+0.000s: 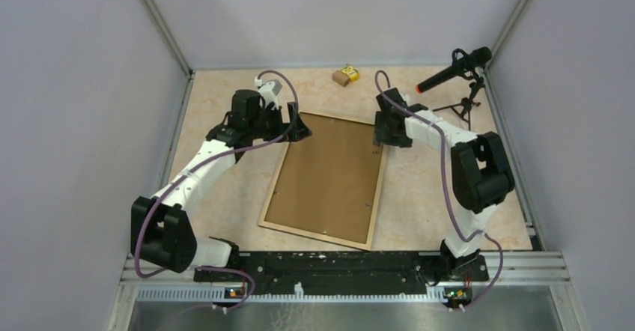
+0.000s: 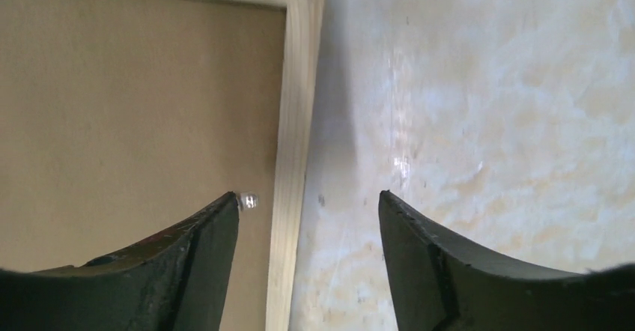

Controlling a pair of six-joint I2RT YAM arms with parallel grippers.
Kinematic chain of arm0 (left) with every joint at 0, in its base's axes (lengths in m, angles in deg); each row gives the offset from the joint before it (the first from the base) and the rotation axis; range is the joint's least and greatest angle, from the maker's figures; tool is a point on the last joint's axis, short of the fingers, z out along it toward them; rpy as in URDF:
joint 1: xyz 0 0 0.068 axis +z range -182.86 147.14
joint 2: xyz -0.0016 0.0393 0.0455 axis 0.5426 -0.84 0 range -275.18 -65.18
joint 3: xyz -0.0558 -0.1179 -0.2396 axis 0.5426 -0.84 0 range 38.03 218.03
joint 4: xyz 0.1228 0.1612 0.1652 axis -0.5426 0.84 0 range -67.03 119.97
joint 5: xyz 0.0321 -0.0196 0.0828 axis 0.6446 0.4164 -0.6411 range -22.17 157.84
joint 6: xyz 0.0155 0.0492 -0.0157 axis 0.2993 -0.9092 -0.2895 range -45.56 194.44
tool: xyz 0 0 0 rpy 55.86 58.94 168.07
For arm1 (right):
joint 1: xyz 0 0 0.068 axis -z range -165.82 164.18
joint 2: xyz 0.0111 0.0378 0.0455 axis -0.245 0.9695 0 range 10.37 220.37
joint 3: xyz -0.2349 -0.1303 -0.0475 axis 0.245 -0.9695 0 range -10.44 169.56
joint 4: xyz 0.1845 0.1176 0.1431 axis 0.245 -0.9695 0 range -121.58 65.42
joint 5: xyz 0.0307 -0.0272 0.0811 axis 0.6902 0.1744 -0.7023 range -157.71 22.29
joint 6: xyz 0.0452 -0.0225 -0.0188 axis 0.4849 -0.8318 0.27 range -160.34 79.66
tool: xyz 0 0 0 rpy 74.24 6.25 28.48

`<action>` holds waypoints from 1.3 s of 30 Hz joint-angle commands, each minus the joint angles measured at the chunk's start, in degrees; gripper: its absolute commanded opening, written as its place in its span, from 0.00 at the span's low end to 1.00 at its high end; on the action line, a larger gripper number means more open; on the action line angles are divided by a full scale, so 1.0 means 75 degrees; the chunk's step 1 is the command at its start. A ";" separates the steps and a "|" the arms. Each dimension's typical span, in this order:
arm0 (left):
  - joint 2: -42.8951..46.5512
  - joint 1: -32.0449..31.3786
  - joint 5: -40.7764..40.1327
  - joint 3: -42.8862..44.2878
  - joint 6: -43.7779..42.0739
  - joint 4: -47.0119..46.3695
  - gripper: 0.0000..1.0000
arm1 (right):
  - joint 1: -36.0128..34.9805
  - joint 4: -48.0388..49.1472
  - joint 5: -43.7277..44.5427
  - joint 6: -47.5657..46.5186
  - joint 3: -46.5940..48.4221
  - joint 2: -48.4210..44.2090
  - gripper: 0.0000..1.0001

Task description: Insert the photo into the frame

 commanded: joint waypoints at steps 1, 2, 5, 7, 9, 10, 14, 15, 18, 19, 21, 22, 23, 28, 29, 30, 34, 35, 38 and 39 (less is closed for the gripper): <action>0.0128 -0.0005 0.0263 -0.0114 -0.0065 -0.0338 0.98 | 0.0045 0.0055 -0.0796 0.2045 -0.0769 -0.1284 0.68; 0.0120 -0.0010 0.0316 -0.0133 -0.0041 -0.0358 0.98 | 0.0056 0.0111 -0.1017 0.2516 -0.0874 -0.1340 0.68; 0.0164 -0.0022 0.0477 -0.0174 0.0021 -0.0429 0.98 | 0.0060 -0.0244 -0.1027 0.3910 -0.0862 -0.1196 0.68; 0.0242 -0.0044 0.0438 -0.0197 0.0006 -0.0410 0.98 | 0.0064 -0.0630 -0.1023 0.4441 -0.0608 -0.0846 0.68; 0.0292 -0.0072 0.0406 -0.0210 -0.0036 -0.0381 0.98 | 0.0095 -0.1176 -0.1161 0.4858 -0.0249 -0.0365 0.67; 0.0304 -0.0080 0.0398 -0.0211 -0.0054 -0.0374 0.98 | 0.0106 -0.1393 -0.1274 0.4970 -0.0065 -0.0113 0.66; 0.0334 -0.0103 0.0439 -0.0144 -0.0062 -0.0322 0.98 | 0.0110 -0.1767 -0.1480 0.5275 0.0326 0.0595 0.65; 0.0336 -0.0114 0.0415 -0.0141 -0.0076 -0.0303 0.98 | 0.0116 -0.1616 -0.1532 0.5347 0.0237 0.0621 0.64; 0.0327 -0.0183 0.0333 -0.0087 -0.0136 -0.0208 0.98 | 0.0115 -0.1258 -0.1502 0.5608 -0.0143 0.0518 0.63; 0.0315 -0.0185 0.0332 -0.0082 -0.0138 -0.0195 0.98 | 0.0120 -0.1213 -0.1439 0.5648 -0.0213 0.0498 0.63; 0.0285 -0.0197 0.0372 -0.0070 -0.0128 -0.0195 0.99 | 0.0145 -0.1287 -0.1274 0.5678 -0.0209 0.0513 0.63; 0.0273 -0.0199 0.0385 -0.0070 -0.0121 -0.0194 0.99 | 0.0157 -0.1367 -0.1195 0.5692 -0.0174 0.0539 0.63; 0.0255 -0.0199 0.0378 -0.0070 -0.0132 -0.0201 0.98 | 0.0157 -0.1445 -0.1114 0.5701 -0.0142 0.0557 0.63; 0.0178 -0.0188 0.0378 -0.0070 -0.0128 -0.0196 0.98 | 0.0175 -0.1558 -0.0960 0.5690 -0.0105 0.0598 0.62; 0.0183 -0.0198 0.0370 -0.0076 -0.0133 -0.0198 0.98 | 0.0193 -0.1537 -0.0960 0.5674 -0.0113 0.0590 0.61; 0.0174 -0.0196 0.0349 -0.0074 -0.0137 -0.0199 0.98 | 0.0193 -0.1514 -0.0969 0.5637 -0.0127 0.0591 0.60; 0.0127 -0.0187 0.0327 -0.0093 -0.0133 -0.0196 0.98 | 0.0210 -0.1466 -0.1024 0.5435 -0.0153 0.0585 0.54; 0.0126 -0.0187 0.0356 -0.0093 -0.0127 -0.0214 0.99 | 0.0205 -0.1434 -0.1035 0.5370 -0.0176 0.0559 0.50; 0.0125 -0.0187 0.0328 -0.0105 -0.0126 -0.0216 0.98 | 0.0205 -0.1308 -0.1061 0.5238 -0.0313 0.0466 0.41; 0.0114 -0.0187 0.0318 -0.0111 -0.0126 -0.0223 0.98 | 0.0204 -0.1244 -0.1090 0.5193 -0.0380 0.0436 0.39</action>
